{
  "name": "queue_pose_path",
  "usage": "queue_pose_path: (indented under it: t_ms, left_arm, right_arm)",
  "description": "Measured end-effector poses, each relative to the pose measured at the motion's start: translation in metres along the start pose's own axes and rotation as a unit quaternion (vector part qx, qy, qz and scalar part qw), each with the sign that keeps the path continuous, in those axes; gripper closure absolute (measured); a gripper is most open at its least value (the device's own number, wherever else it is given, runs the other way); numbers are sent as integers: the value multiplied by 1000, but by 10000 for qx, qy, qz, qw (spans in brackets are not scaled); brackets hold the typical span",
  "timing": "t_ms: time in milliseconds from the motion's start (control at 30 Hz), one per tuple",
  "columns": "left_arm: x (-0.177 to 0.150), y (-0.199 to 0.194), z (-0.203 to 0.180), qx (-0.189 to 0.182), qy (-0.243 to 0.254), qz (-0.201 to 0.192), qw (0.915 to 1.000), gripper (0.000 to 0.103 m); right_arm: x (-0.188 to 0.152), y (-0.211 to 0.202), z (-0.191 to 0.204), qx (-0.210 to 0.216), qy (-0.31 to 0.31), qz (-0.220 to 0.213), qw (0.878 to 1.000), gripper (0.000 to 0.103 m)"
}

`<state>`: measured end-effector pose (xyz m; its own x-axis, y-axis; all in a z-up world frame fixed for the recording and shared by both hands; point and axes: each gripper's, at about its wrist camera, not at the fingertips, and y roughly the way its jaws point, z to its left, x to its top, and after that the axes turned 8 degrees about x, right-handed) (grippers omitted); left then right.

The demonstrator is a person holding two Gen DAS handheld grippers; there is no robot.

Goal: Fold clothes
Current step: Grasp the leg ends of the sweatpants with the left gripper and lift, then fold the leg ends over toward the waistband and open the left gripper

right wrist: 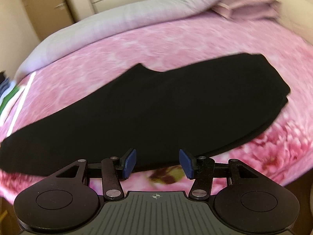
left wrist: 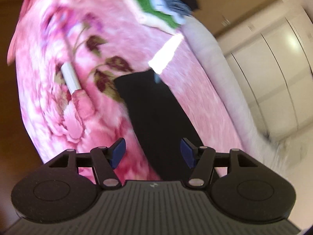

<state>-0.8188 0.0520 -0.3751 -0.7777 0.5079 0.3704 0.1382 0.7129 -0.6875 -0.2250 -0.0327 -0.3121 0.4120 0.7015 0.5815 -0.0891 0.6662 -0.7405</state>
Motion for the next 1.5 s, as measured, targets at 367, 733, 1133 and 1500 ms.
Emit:
queue_pose_path:
  t_ms: [367, 733, 1133, 1500]
  left_arm:
    - [24, 53, 9, -235, -815, -154, 9963, 47]
    - [14, 66, -22, 81, 200, -593, 9980, 98]
    - [-112, 28, -193, -106, 4696, -1353, 8724, 98]
    - [-255, 27, -228, -1164, 6282, 158, 7691, 76]
  right_arm:
    - [20, 20, -24, -376, 335, 148, 9986, 50]
    - [30, 39, -35, -386, 370, 233, 9983, 50]
    - [34, 18, -81, -550, 790, -93, 9953, 50]
    - [25, -3, -106, -479, 1105, -287, 9923, 50]
